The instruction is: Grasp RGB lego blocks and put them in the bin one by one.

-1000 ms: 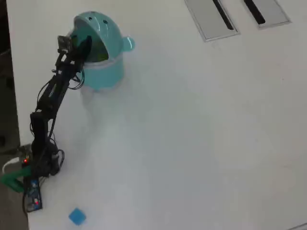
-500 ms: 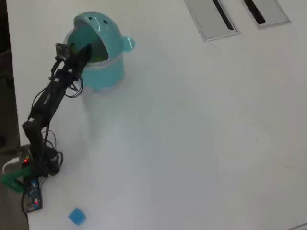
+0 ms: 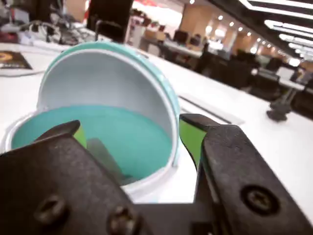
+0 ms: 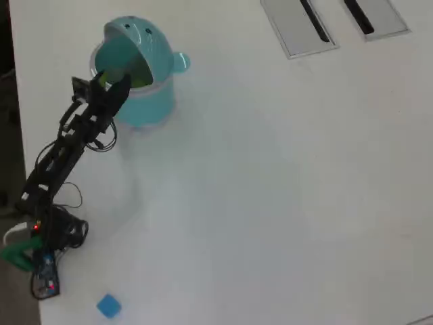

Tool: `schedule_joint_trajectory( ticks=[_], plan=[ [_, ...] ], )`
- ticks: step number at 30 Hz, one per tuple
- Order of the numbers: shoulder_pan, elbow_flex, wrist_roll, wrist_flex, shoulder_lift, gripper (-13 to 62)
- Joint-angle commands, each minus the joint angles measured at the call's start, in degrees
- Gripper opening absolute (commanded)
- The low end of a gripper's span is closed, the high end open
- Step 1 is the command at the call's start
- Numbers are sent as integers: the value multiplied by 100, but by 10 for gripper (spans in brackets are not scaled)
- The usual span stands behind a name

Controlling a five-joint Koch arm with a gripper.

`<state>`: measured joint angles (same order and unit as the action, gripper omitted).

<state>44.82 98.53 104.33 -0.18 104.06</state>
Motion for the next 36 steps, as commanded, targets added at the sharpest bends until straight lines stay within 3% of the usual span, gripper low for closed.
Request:
schedule_joint_trajectory(
  ticks=[1, 15, 29, 36],
  plan=[
    [-167, -88, 185, -606, 448, 347],
    [-826, 1389, 114, -1389, 1740, 345],
    [-2426, 2312, 193, -1283, 3032, 343],
    [-3287, 2566, 105, -1362, 3138, 350]
  ],
)
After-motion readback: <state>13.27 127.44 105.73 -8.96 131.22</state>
